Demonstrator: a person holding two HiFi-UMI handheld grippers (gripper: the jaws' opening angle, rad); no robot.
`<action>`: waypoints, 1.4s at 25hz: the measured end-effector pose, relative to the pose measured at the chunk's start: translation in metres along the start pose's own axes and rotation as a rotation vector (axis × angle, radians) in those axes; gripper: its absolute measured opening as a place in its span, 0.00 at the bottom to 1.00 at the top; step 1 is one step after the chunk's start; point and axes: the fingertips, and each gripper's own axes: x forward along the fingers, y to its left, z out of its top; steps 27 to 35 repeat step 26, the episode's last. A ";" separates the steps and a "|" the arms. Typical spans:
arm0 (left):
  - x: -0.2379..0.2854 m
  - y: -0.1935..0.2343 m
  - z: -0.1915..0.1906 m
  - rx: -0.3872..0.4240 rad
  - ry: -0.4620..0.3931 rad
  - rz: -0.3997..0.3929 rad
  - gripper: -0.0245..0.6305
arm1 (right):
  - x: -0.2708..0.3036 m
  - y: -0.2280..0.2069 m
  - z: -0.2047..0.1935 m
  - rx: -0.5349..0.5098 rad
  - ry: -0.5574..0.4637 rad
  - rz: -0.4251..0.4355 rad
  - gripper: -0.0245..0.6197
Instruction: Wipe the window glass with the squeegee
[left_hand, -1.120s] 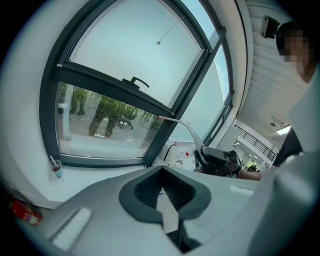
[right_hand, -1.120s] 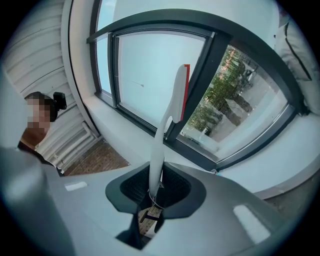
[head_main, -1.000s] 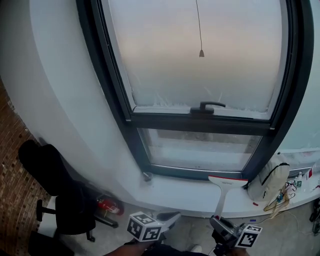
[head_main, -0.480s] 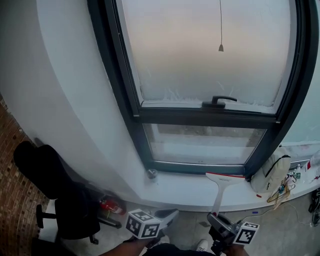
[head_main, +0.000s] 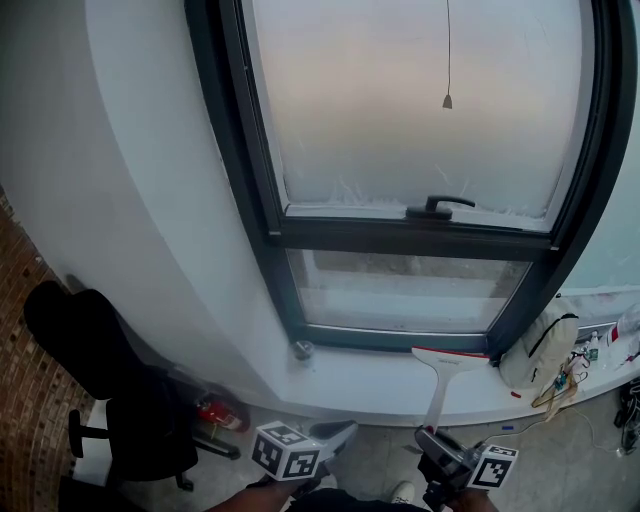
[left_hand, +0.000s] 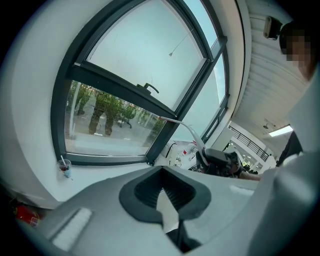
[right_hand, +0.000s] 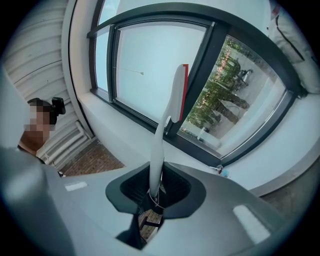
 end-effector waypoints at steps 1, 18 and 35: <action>0.000 -0.001 0.000 0.001 0.002 -0.001 0.04 | -0.001 0.000 -0.001 0.004 0.001 0.001 0.17; 0.001 0.001 -0.001 0.003 0.010 0.002 0.04 | 0.000 -0.007 -0.004 0.003 0.005 -0.014 0.17; 0.003 0.003 0.002 0.000 0.008 0.003 0.04 | 0.002 -0.010 -0.001 0.003 0.011 -0.015 0.17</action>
